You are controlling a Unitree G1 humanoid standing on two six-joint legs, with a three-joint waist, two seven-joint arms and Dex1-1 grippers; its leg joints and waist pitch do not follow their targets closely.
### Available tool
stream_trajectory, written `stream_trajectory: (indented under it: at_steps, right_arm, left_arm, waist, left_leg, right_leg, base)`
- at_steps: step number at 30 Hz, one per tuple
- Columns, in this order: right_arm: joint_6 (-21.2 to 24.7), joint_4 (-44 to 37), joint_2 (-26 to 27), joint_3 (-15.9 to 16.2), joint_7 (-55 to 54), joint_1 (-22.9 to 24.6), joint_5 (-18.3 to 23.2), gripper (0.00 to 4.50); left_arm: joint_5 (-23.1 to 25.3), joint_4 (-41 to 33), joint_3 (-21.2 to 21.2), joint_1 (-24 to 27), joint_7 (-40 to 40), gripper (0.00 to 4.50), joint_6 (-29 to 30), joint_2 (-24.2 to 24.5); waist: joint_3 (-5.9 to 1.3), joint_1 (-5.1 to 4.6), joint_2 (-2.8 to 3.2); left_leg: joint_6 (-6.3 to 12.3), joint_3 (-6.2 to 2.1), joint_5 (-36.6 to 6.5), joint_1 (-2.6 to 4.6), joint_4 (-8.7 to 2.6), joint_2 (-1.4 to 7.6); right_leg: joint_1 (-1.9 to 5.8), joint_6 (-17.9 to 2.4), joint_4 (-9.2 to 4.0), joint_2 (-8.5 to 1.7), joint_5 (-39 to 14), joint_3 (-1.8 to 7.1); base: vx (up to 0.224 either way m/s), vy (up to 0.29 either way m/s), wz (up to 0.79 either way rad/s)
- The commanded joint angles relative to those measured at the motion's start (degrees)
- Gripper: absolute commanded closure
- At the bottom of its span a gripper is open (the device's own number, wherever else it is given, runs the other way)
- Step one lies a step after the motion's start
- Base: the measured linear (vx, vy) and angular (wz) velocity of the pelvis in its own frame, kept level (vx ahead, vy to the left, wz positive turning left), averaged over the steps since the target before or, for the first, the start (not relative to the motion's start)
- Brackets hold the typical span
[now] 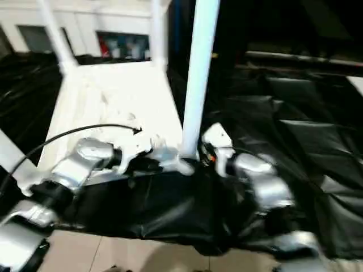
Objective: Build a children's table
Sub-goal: Rotate leg to tighten
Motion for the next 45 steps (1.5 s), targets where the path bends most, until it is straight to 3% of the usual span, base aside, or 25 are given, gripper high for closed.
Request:
stream_trajectory:
  at_steps: [1,4,6,10,15,16,19,24,26,28,31,35,36,38,39,41,45]
  right_arm:
    - [3.7,5.8,2.1,-3.2,-10.9,-0.6,-0.9,2.30]
    - [3.5,10.1,5.9,-5.4,-21.4,-3.5,-1.1,2.42]
    - [1.5,13.5,7.8,-4.6,-27.4,-6.1,-3.2,2.42]
    - [-0.5,15.5,8.6,-3.5,-28.2,-7.4,-4.9,2.42]
    - [-2.1,17.6,10.0,-5.5,-28.1,-8.8,-3.3,2.42]
    - [-3.0,17.9,10.1,-6.1,-28.4,-9.1,-2.9,1.89]
    - [-5.1,17.5,9.1,-5.9,-27.1,-9.4,-3.2,1.74]
    - [-5.6,14.3,5.5,-6.2,-19.5,-8.3,-2.2,1.33]
    - [-4.2,9.0,2.0,-3.2,-8.4,-5.4,-1.8,1.33]
    - [-4.5,5.5,-0.3,-1.1,-2.5,-3.2,-1.6,1.33]
    - [-4.3,-1.6,-4.8,1.6,7.0,0.9,0.0,1.33]
    - [-3.7,-4.8,-8.1,2.9,12.3,2.9,0.5,1.33]
    - [-3.4,-5.3,-8.5,2.9,13.1,3.1,0.5,1.33]
    - [-3.4,-5.6,-8.6,3.0,14.0,3.2,0.6,1.33]
    - [-3.1,-6.2,-8.8,3.1,14.9,3.4,0.8,1.33]
    - [-2.4,-7.7,-9.2,3.9,16.9,3.6,1.1,1.33]
    - [-2.1,-8.6,-10.0,6.3,19.6,3.8,-0.5,1.33]
  left_arm:
    - [0.4,3.3,1.0,-1.6,6.2,4.50,1.7,-2.4]
    - [-0.1,7.7,3.1,-4.6,15.0,4.50,3.9,-6.6]
    - [0.1,10.1,3.7,-6.2,20.3,4.50,3.9,-9.5]
    - [0.7,11.3,3.7,-6.8,21.5,4.50,3.9,-10.6]
    - [1.3,14.3,4.0,-7.4,22.6,4.50,2.9,-10.2]
    - [1.3,14.7,4.0,-7.5,22.7,4.50,2.7,-10.1]
    - [1.4,15.0,3.9,-7.3,22.2,4.50,1.9,-9.2]
    - [1.6,14.6,3.3,-6.8,17.9,4.50,-0.4,-6.5]
    - [1.5,13.3,2.7,-5.8,13.8,4.50,-1.6,-4.3]
    - [1.6,12.3,2.0,-5.1,11.1,4.50,-3.3,-3.0]
    - [1.1,9.4,0.8,-3.1,4.0,4.50,-6.1,-0.2]
    - [-0.2,3.7,-1.6,0.1,-6.5,4.50,-10.6,3.3]
    - [-0.6,2.2,-2.0,0.7,-8.7,4.50,-10.1,4.0]
    - [-1.0,0.6,-2.4,1.3,-10.4,4.50,-9.4,4.5]
    - [-1.2,-0.4,-2.6,1.6,-11.6,4.50,-9.0,4.9]
    - [-1.2,-2.6,-3.4,2.6,-13.5,4.50,-8.7,5.7]
    - [-1.0,-4.1,-3.6,3.7,-14.6,4.50,-8.7,6.2]
  waist:
    - [-3.41,-0.16,-0.12]
    - [-3.47,-0.75,-0.01]
    - [-3.54,-1.13,-0.24]
    - [-3.70,-1.03,-0.54]
    - [-3.73,-0.94,-0.86]
    - [-3.71,-0.91,-0.79]
    - [-3.66,-0.93,-0.77]
    - [-3.78,-0.89,-0.53]
    - [-3.73,-0.51,-0.76]
    - [-3.80,-0.38,-0.58]
    - [-3.96,-0.34,-0.50]
    - [-4.10,-0.44,-0.33]
    - [-4.11,-0.20,-0.24]
    - [-4.04,0.02,-0.18]
    - [-3.96,0.68,0.00]
    - [-3.87,1.05,-0.42]
    - [-3.77,1.75,-0.48]
  left_leg:
    - [-1.11,-0.87,-21.5,1.25,-4.08,0.54]
    - [-1.29,-1.18,-22.7,1.21,-3.95,0.29]
    - [-0.81,-1.13,-22.6,1.13,-3.87,0.21]
    - [0.69,-0.97,-21.2,0.80,-3.79,0.15]
    - [1.60,-0.90,-19.6,0.40,-3.97,0.34]
    - [1.60,-0.92,-19.7,0.45,-3.97,0.37]
    - [1.66,-0.89,-20.3,0.59,-4.00,0.38]
    - [2.25,-0.84,-19.6,0.38,-3.97,0.33]
    - [2.98,-0.73,-18.9,0.36,-3.98,0.39]
    - [3.48,-0.86,-17.7,-0.05,-4.08,0.53]
    - [4.01,-0.92,-16.0,-0.18,-3.95,0.78]
    - [4.19,-0.83,-14.9,0.00,-3.83,1.07]
    - [4.00,-0.71,-14.9,0.34,-3.80,1.21]
    - [3.79,-0.63,-14.8,0.37,-3.84,1.28]
    - [3.27,-0.39,-15.6,0.83,-3.83,1.45]
    - [2.73,-0.36,-16.4,0.72,-4.04,1.52]
    - [1.67,-0.28,-17.2,0.99,-4.11,1.50]
  right_leg:
    - [1.83,-9.4,-4.79,-2.33,-26.6,1.27]
    - [1.68,-7.6,-5.35,-2.35,-30.3,0.86]
    - [1.50,-7.4,-5.56,-2.26,-29.7,0.81]
    - [1.67,-7.4,-5.51,-2.28,-27.8,0.84]
    - [1.98,-8.6,-5.05,-2.33,-24.6,1.01]
    - [1.92,-8.7,-5.00,-2.35,-24.5,1.00]
    - [1.85,-8.9,-5.07,-2.33,-25.0,0.99]
    - [2.14,-9.1,-4.99,-2.36,-24.0,1.05]
    - [2.33,-9.0,-5.02,-2.21,-22.5,1.11]
    - [2.75,-9.4,-4.66,-2.21,-20.0,1.14]
    - [3.08,-11.5,-4.02,-2.35,-15.7,1.25]
    - [2.90,-14.1,-3.44,-2.36,-12.3,1.38]
    - [2.68,-14.8,-3.34,-2.30,-11.7,1.44]
    - [2.68,-15.2,-3.17,-2.27,-11.0,1.51]
    - [2.29,-15.5,-3.18,-2.23,-11.1,1.61]
    - [2.46,-14.8,-3.16,-2.30,-12.5,1.63]
    - [2.09,-13.2,-3.40,-2.45,-15.2,1.83]
  base:
    - [0.000,0.000,0.00]
    - [0.000,0.000,0.00]
    - [0.000,0.000,0.00]
    - [0.000,0.000,0.00]
    - [0.000,0.000,0.00]
    - [0.000,0.000,0.00]
    - [0.000,0.000,0.00]
    - [0.000,0.000,0.00]
    - [0.000,0.000,0.00]
    - [0.000,0.000,0.00]
    - [0.000,0.000,0.00]
    - [0.000,0.000,0.00]
    - [0.000,0.000,0.00]
    - [0.000,0.000,0.00]
    - [0.000,0.000,0.00]
    - [0.000,0.000,0.00]
    - [0.000,0.000,0.00]
